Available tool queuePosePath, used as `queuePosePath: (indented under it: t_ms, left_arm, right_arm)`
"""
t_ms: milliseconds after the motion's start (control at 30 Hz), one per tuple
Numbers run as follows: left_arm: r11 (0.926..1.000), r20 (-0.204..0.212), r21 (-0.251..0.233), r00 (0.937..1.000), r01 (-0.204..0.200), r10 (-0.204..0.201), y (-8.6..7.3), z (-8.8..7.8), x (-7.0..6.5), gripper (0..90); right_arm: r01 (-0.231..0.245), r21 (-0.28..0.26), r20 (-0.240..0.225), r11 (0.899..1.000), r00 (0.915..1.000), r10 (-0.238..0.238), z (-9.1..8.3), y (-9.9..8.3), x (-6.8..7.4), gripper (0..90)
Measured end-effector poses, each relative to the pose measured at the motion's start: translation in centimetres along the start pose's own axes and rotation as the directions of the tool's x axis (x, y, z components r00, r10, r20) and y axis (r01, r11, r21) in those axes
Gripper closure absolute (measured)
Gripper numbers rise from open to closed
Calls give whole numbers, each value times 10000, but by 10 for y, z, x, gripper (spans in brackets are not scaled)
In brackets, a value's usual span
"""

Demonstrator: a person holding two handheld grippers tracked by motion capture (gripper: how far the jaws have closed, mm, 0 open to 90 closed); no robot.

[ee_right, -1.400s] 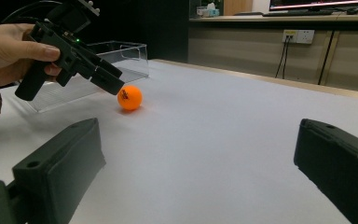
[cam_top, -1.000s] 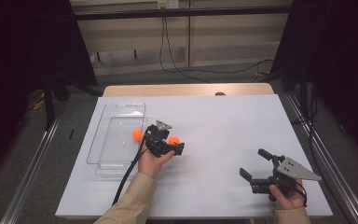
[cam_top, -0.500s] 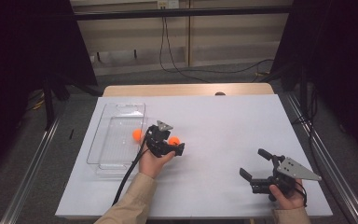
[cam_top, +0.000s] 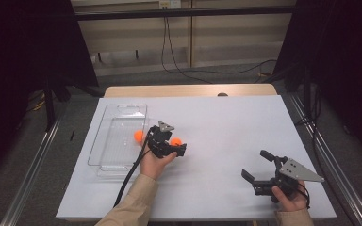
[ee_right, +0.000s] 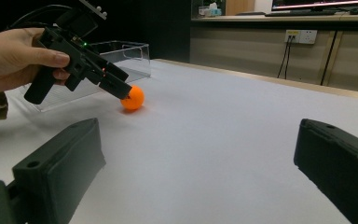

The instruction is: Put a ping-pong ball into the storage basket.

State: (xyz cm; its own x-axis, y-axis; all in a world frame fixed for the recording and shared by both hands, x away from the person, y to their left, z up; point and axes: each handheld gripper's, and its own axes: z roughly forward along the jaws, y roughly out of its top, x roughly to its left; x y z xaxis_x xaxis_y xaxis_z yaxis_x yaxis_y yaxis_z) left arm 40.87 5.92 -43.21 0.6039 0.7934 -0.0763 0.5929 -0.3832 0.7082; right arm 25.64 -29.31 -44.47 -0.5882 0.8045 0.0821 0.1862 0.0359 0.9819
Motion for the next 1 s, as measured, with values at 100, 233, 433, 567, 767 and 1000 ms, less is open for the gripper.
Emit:
queuePosePath:
  t_ms: [100, 233, 433, 567, 767, 1000]
  left_arm:
    - [9999, -23, 103, 10000, -38, 38, 0, 1, 1, 102]
    - [10000, -34, 90, 10000, -31, 31, 0, 3, 1, 103]
    - [9999, -76, 96, 9999, -65, 66, -1, 6, 1, 117]
    - [9998, -84, 166, 9999, -113, 115, -2, 9, 2, 142]
    - [9997, -81, 255, 10000, -44, 46, -3, 14, 3, 200]
    - [9997, -47, 224, 10000, -40, 41, -2, 16, 4, 280]
  right_arm:
    - [10, 8, -10, 10000, 10000, -10, 0, 0, 0, 7]
    - [45, 12, -34, 10000, 10000, -45, 1, 0, 0, 7]
    - [77, 6, -62, 10000, 10000, -77, 1, 0, 0, 7]
    - [82, 11, -62, 10000, 9999, -82, 1, 0, 1, 7]
    - [71, 3, -51, 10000, 10000, -71, 0, 0, 1, 7]
    - [86, 38, -58, 10000, 9999, -86, 0, 0, 1, 7]
